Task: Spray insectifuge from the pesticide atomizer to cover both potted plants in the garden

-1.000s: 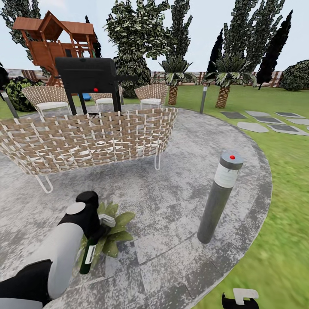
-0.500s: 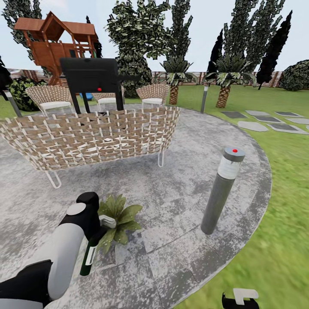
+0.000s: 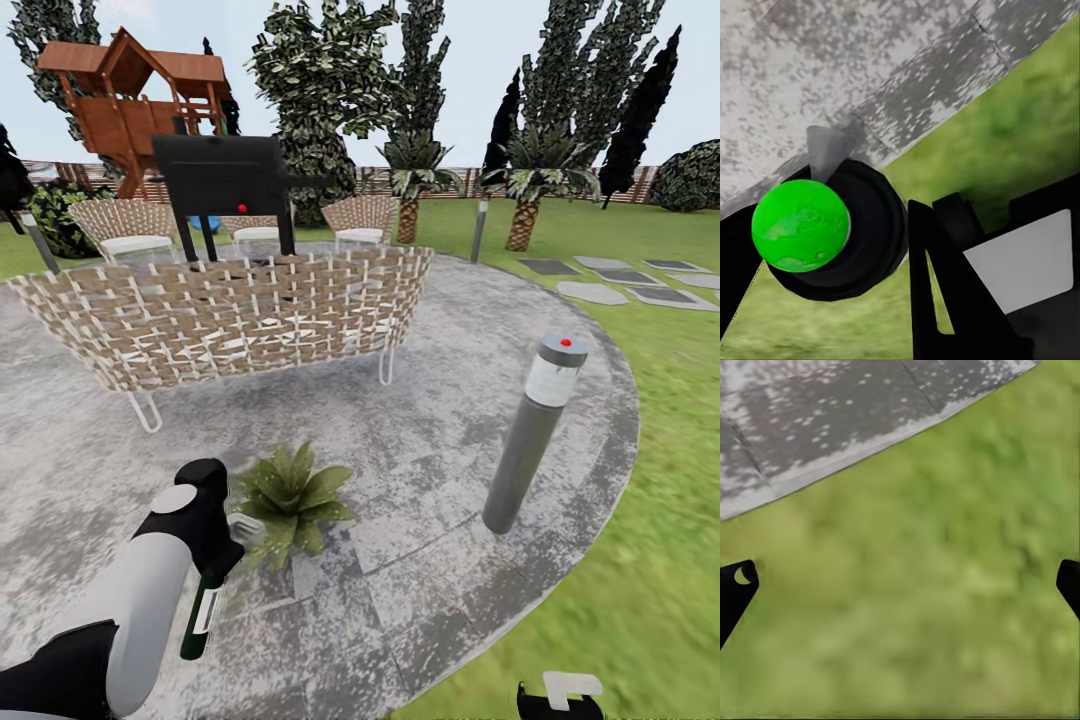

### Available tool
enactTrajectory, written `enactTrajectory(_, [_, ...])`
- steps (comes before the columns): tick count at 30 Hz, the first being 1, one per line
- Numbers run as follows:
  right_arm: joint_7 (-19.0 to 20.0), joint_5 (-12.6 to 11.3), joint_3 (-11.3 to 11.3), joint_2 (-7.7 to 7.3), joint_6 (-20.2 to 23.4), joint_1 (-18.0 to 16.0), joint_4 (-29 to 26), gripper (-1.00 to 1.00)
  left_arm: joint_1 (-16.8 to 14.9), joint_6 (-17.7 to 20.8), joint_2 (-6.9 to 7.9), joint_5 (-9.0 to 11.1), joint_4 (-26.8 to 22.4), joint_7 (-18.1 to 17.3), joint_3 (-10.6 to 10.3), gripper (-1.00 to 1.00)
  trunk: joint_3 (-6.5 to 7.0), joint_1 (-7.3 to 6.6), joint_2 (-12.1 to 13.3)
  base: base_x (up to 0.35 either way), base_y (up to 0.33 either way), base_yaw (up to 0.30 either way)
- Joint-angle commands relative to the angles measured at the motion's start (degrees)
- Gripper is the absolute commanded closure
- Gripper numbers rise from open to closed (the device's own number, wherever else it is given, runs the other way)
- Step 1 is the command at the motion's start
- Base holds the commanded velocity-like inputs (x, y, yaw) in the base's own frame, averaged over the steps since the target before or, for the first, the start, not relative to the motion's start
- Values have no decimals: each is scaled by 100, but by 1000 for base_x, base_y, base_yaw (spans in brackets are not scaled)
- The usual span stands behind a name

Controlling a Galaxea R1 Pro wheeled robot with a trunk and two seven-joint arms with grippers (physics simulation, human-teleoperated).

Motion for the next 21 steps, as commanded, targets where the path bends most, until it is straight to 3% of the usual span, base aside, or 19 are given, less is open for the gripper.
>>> enactTrajectory(1, [-17,60,-41,1,-21,-4,7,-100,-3,60,-8,-59,-3,-47,36,100,-5,-1,-2,-12,333,0])
enactTrajectory(8, [-17,59,-40,1,-21,-4,7,-100,4,47,-20,-58,-4,-47,4,100,-5,-1,-2,-24,335,0])
enactTrajectory(14, [-17,58,-41,1,-21,-4,5,-100,16,11,35,-55,-4,-47,14,100,-5,-1,-2,-180,286,0])
enactTrajectory(21, [-17,57,-41,1,-24,-4,-2,-100,71,-16,406,-42,-12,-47,36,100,-5,-1,-2,-231,245,0])
